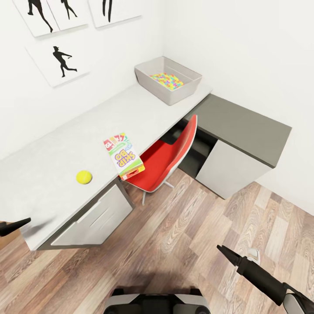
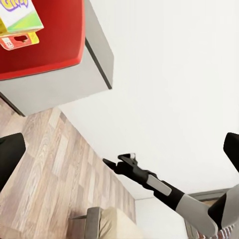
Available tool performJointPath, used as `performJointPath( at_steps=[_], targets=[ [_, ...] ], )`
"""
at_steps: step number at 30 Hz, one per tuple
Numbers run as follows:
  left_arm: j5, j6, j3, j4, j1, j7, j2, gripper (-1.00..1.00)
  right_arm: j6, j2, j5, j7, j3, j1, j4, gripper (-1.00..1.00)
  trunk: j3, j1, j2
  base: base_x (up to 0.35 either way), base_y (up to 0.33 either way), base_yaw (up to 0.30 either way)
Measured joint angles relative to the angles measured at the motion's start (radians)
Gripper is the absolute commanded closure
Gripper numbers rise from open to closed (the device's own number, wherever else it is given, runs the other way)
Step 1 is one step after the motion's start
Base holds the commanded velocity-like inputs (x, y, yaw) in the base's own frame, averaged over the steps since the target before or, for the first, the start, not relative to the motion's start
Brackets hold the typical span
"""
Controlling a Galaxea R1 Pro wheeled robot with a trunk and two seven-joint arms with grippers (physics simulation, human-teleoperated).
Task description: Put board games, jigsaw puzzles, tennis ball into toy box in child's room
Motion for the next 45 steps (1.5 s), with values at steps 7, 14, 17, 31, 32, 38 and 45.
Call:
performJointPath(
  at_steps=[7,14,17,31,32,38,45],
  targets=[
    [-0.005,-0.004,0.0,0.0,0.0,0.0,0.0,-1.0,-0.029,-0.002,0.001,0.046,-0.028,0.0,0.007,-1.0,0.011,0.0,0.0,0.0,0.0,-0.061],
    [-0.013,-0.004,0.0,0.0,0.0,0.0,-0.004,-1.0,-0.04,-0.002,0.0,0.053,-0.038,0.0,0.01,-1.0,0.022,0.0,0.0,0.0,0.0,-0.062],
    [-0.013,-0.004,0.0,0.0,0.0,0.0,-0.005,-1.0,-0.041,-0.002,0.0,0.054,-0.04,0.0,0.01,-1.0,0.026,0.0,0.0,0.0,0.0,-0.062],
    [-0.015,-0.002,-0.003,0.0,0.0,0.0,-0.004,-1.0,-0.043,-0.004,0.002,0.068,-0.041,0.0,0.01,-1.0,0.014,0.042,-0.077,0.0,0.0,-0.062],
    [-0.014,-0.002,-0.004,0.0,0.0,0.0,-0.004,-1.0,-0.043,-0.003,0.003,0.069,-0.041,0.0,0.01,-1.0,0.012,0.046,-0.084,0.0,0.0,-0.062],
    [-0.014,-0.001,-0.005,0.0,0.0,0.0,-0.004,-1.0,-0.043,-0.004,0.003,0.071,-0.041,0.0,0.01,-1.0,0.003,0.069,-0.126,0.0,0.0,-0.062],
    [-0.014,0.0,-0.005,0.0,0.0,0.0,-0.003,-1.0,-0.043,-0.007,0.004,0.072,-0.042,0.0,0.01,-1.0,-0.008,0.096,-0.175,0.0,0.0,-0.062]
  ],
)
